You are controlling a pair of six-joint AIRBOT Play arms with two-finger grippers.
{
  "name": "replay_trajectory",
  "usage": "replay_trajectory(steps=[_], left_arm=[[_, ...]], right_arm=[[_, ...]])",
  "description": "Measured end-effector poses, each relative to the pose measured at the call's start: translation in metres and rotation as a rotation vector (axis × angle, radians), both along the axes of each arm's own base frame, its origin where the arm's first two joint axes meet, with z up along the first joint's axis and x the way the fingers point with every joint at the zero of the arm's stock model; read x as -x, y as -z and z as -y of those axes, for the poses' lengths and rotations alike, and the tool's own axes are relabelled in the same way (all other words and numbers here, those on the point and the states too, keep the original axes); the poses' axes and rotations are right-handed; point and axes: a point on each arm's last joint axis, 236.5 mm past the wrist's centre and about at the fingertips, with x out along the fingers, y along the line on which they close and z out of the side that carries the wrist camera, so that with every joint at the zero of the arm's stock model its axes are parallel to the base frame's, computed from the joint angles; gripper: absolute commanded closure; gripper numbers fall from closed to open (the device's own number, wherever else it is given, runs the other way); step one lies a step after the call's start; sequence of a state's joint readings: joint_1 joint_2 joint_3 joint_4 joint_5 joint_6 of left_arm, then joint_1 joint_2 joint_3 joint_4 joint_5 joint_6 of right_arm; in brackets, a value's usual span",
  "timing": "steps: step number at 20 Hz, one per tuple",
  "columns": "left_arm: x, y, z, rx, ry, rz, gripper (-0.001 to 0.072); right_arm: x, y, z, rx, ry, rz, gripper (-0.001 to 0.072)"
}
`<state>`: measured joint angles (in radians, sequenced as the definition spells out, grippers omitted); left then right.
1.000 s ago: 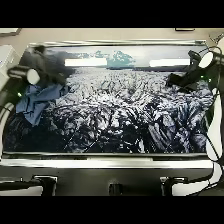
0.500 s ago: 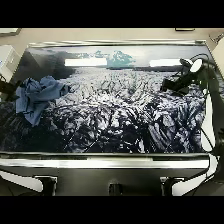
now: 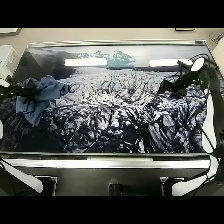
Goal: Fold the clothes and pants, and hang the long-sleeved shirts on hangers.
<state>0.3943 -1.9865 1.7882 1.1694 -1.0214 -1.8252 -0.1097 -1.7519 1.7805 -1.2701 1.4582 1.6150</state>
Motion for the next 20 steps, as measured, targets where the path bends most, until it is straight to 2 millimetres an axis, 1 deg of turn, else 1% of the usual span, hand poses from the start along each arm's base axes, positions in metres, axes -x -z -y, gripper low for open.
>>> replay_trajectory(steps=[1,2,3,4,6,7,8,9,10,11,12,13,14,15,16,17,18,19,20], left_arm=[[-0.001,0.000,0.007,0.006,0.022,0.000,0.0690],[-0.002,-0.005,0.015,0.008,0.050,0.008,0.0690],[-0.005,-0.019,0.023,-0.011,0.088,0.036,0.0690],[-0.011,-0.043,0.031,-0.043,0.133,0.091,0.0690],[-0.018,-0.115,0.061,-0.136,0.256,0.234,0.0690],[-0.016,-0.161,0.081,-0.191,0.322,0.322,0.0690],[-0.010,-0.208,0.103,-0.237,0.377,0.411,0.0690],[0.002,-0.257,0.131,-0.277,0.436,0.506,0.0690],[0.019,-0.300,0.160,-0.307,0.490,0.593,0.0690],[0.041,-0.343,0.193,-0.325,0.544,0.684,0.0690],[0.064,-0.377,0.224,-0.327,0.593,0.761,0.0690],[0.091,-0.406,0.257,-0.318,0.649,0.835,0.0690],[0.118,-0.429,0.289,-0.292,0.700,0.894,0.0690],[0.141,-0.445,0.315,-0.268,0.745,0.940,0.0690],[0.163,-0.456,0.340,-0.243,0.789,0.976,0.0690],[0.179,-0.460,0.360,-0.228,0.824,0.990,0.0690],[0.192,-0.457,0.378,-0.222,0.859,0.985,0.0690],[0.201,-0.448,0.393,-0.222,0.885,0.963,0.0690],[0.206,-0.430,0.407,-0.222,0.911,0.922,0.0690]], right_arm=[[0.003,-0.007,-0.001,0.000,-0.004,0.004,0.0046],[0.005,-0.015,-0.001,0.001,-0.007,0.018,0.0090],[0.007,-0.025,0.000,0.008,-0.012,0.036,0.0153],[0.008,-0.036,0.002,0.021,-0.013,0.057,0.0162],[0.011,-0.062,0.008,0.056,-0.013,0.123,0.0161],[0.011,-0.078,0.010,0.073,-0.010,0.167,0.0161],[0.013,-0.096,0.012,0.089,-0.008,0.214,0.0161],[0.014,-0.113,0.014,0.099,-0.003,0.262,0.0160],[0.017,-0.132,0.015,0.111,0.002,0.312,0.0159],[0.020,-0.150,0.015,0.120,0.006,0.362,0.0154],[0.025,-0.170,0.016,0.129,0.010,0.414,0.0137],[0.029,-0.187,0.016,0.135,0.015,0.462,0.0137],[0.036,-0.205,0.016,0.143,0.019,0.508,0.0137],[0.042,-0.221,0.016,0.150,0.023,0.549,0.0136],[0.049,-0.235,0.016,0.160,0.024,0.586,0.0136],[0.057,-0.250,0.017,0.172,0.029,0.622,0.0136],[0.064,-0.261,0.018,0.180,0.032,0.649,0.0112],[0.071,-0.270,0.018,0.187,0.034,0.669,0.0054],[0.079,-0.276,0.018,0.192,0.033,0.678,0.0038]])
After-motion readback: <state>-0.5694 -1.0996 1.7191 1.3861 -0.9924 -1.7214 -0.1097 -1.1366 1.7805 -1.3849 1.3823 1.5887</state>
